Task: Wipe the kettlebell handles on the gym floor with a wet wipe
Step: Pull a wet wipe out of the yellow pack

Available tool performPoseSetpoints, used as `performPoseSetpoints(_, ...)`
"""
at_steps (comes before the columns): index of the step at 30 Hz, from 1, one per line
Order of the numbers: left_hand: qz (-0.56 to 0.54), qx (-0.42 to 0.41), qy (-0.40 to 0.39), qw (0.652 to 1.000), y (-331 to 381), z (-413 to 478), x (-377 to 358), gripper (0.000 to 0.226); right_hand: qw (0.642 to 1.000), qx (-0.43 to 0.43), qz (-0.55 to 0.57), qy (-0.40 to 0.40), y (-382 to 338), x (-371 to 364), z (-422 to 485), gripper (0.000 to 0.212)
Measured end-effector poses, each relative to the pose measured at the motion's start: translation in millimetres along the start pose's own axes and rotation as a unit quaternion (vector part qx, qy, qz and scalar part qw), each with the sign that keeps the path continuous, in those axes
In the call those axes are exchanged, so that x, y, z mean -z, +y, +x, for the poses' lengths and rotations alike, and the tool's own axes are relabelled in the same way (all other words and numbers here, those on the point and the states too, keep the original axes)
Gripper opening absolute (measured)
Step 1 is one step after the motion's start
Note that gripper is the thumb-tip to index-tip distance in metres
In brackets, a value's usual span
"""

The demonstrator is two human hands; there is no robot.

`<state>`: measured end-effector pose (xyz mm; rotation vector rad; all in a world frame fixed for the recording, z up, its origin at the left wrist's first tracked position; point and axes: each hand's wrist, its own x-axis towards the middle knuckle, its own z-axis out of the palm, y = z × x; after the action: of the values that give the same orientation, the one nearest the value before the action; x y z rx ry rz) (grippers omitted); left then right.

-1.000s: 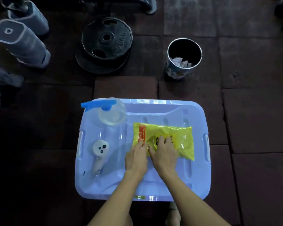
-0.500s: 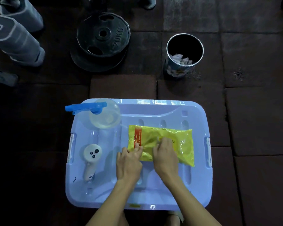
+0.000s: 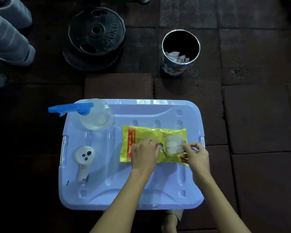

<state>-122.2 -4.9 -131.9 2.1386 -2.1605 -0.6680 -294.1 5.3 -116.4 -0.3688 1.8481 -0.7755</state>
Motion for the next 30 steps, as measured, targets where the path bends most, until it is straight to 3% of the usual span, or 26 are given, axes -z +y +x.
performPoseSetpoints(4, 0.002, 0.121, -0.097, 0.988, 10, 11, -1, 0.034, 1.000, 0.003, 0.005, 0.001, -2, 3, 1, 0.015)
performPoseSetpoints(12, -0.165, 0.309, -0.061, 0.935, 20, 16, -4, 0.015, 1.000, 0.010, -0.010, -0.009, -11, 9, 6, 0.013)
performPoseSetpoints(15, -0.321, 0.348, -0.049, 0.879, 10, 11, -6, 0.007, 1.000, 0.011, -0.018, -0.012, -12, 13, 8, 0.013)
performPoseSetpoints(17, -0.448, 0.379, -0.055, 0.807, 5, 4, -5, 0.008, 1.000, 0.008, -0.016, -0.017, -13, 15, 7, 0.011)
performPoseSetpoints(19, -0.525, 0.387, -0.066, 0.756, 0, -6, -3, 0.008, 1.000, 0.001, -0.012, -0.024, -13, 16, 6, 0.010)
performPoseSetpoints(23, -0.568, 0.312, -0.038, 0.761, -5, -16, 5, 0.008, 0.999, -0.018, -0.005, -0.041, -15, 16, 5, 0.008)
performPoseSetpoints(28, -0.630, 0.301, 0.078, 0.712, -10, -10, 34, 0.006, 0.998, -0.020, 0.012, -0.064, -18, 14, 1, 0.009)
performPoseSetpoints(30, -0.607, 0.281, 0.106, 0.736, -19, -9, 42, 0.006, 0.997, -0.011, 0.022, -0.075, -19, 12, -2, 0.010)
